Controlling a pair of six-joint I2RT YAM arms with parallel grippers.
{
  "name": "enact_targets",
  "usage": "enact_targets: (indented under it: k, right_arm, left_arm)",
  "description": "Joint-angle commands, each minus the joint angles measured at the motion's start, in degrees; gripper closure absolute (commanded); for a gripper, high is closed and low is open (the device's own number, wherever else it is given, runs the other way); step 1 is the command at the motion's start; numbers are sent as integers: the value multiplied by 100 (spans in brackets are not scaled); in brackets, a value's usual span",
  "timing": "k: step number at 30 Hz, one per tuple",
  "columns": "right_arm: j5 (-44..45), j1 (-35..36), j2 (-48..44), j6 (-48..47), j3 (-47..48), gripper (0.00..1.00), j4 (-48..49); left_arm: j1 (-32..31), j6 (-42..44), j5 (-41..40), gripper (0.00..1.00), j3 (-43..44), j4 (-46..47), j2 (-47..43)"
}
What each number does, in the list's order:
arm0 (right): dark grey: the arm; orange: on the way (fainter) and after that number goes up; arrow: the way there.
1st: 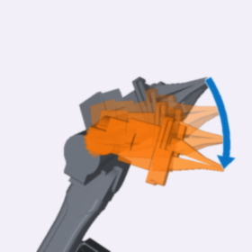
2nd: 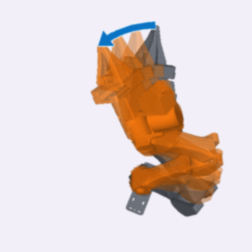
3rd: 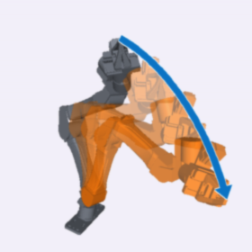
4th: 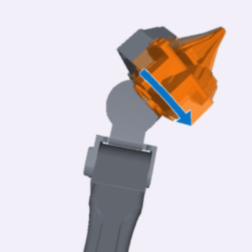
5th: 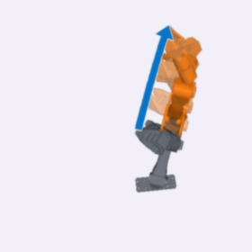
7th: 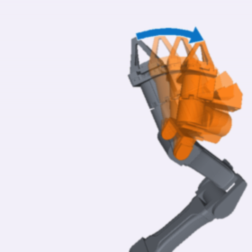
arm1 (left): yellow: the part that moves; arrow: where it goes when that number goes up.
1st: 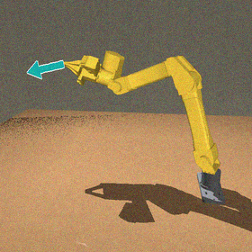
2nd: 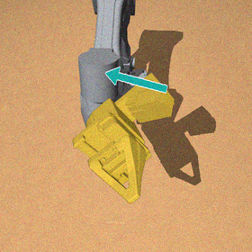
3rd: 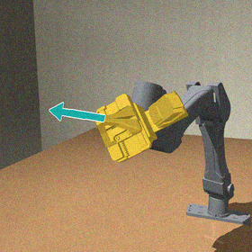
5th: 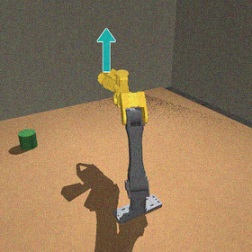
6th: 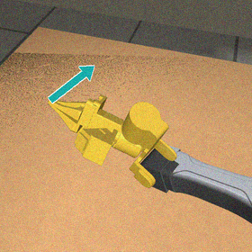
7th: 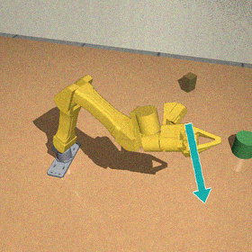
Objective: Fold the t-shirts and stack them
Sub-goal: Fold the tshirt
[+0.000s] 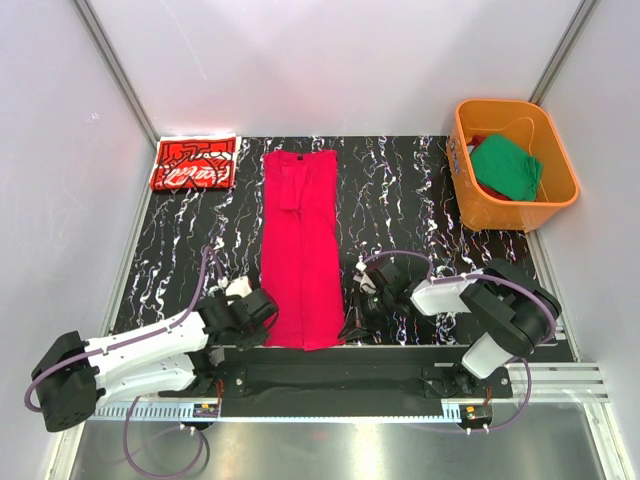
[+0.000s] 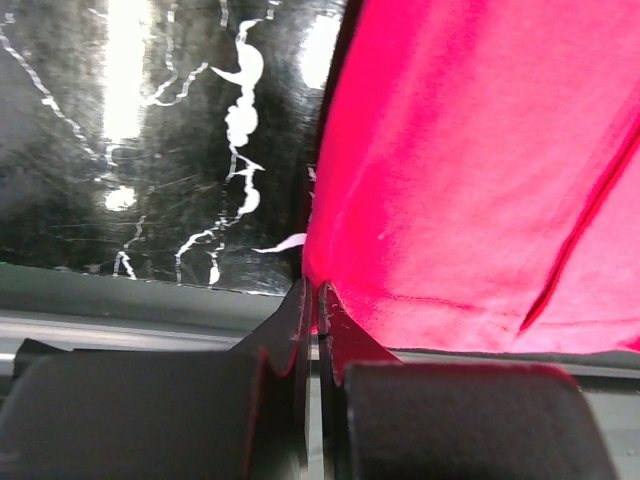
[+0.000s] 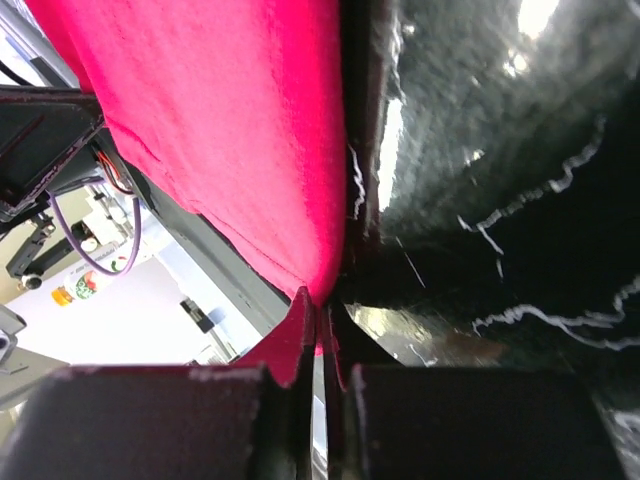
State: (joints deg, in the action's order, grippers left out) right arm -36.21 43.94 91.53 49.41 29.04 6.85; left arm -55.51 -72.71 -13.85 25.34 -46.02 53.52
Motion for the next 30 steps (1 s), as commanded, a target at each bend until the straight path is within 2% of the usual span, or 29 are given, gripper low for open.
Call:
enact_targets:
  k: [1, 9, 11, 12, 18, 19, 23, 26, 30]
  right_arm:
    - [254, 114, -309, 77, -196, 100, -70]
    - [596, 246, -960, 148, -127, 100, -490]
    - [685, 211, -1084, 26, 136, 100, -649]
    - [737, 185, -1084, -45, 424, 100, -1068]
    - [668, -490, -654, -695, 1716, 100, -1887]
    - [641, -605, -427, -878, 1919, 100, -1994]
    - [413, -992, 329, -1275, 3009, 100, -2390]
    - [281, -1317, 988, -1495, 4010, 100, -2706]
    - [97, -1634, 1884, -1732, 4889, 100, -2882]
  left_arm:
    - [-82, 82, 241, 100, -56, 295, -69]
    - [-373, -130, 330, 100, 312, 190, -377]
    - [-356, -7, 216, 100, 697, 103, -369]
    - [-295, 193, 155, 100, 848, 67, -325]
    - [1092, 1598, 478, 100, 1754, 374, 272]
    - [1547, 1784, 566, 100, 1859, 427, 395]
    - [2446, 2750, 918, 100, 2456, 804, 1307]
    - [3000, 3199, 1068, 100, 2984, 945, 1949]
    - [3668, 3500, 1489, 100, 3651, 1183, 2679]
